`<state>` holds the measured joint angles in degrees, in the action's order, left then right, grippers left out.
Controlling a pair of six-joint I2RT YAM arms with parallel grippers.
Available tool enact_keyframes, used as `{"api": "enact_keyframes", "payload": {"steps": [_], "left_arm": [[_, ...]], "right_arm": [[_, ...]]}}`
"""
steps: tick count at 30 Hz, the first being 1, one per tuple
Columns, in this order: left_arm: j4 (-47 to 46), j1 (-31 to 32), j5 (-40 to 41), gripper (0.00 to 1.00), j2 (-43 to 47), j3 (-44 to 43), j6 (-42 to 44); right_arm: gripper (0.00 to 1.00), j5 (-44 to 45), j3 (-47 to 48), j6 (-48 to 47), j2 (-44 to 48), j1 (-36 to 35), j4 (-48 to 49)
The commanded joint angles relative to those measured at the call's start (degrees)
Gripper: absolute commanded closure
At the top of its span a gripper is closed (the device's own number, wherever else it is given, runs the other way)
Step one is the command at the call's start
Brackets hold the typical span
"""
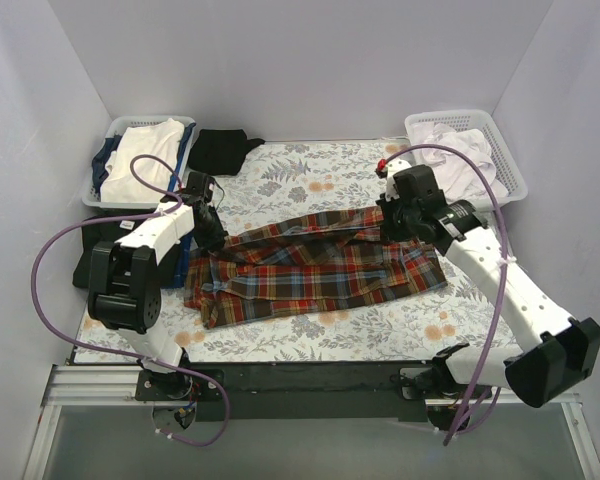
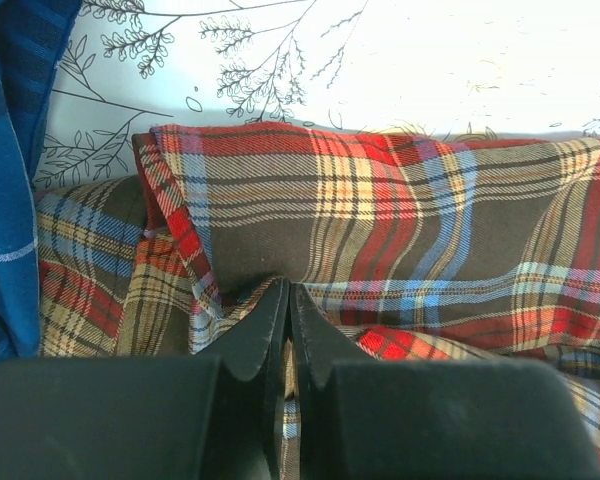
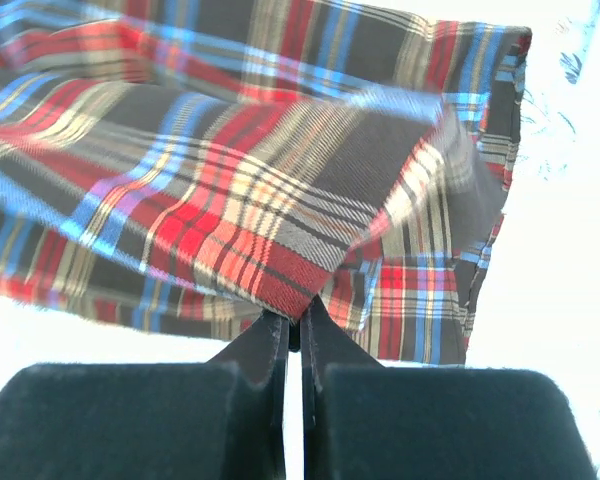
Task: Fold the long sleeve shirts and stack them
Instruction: Fold the shirt
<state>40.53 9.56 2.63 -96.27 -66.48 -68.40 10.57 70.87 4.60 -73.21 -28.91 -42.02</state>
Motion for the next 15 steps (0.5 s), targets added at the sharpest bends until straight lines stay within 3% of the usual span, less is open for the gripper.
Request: {"api": "enact_keyframes", "payload": {"steps": [1,7,15], "left_arm": [[0.1,-0.1,2.4,0.99,3.5,-0.1,0.0],[-0.3,-0.1,3.8,1.00,4.3,0.1,0.2],[-1.3,-0.2,4.3,1.00,2.6,-1.9,0.8]], "right_arm": [[0.99,-7.8,-0.1,-3.9,5.6,0.2,-4.0],[0.99,-21.0,5.0,-7.4,9.8,-0.1,-9.1],[0.99,-42.1,7.3,-1.4,10.3,-0.4,-13.0]]}}
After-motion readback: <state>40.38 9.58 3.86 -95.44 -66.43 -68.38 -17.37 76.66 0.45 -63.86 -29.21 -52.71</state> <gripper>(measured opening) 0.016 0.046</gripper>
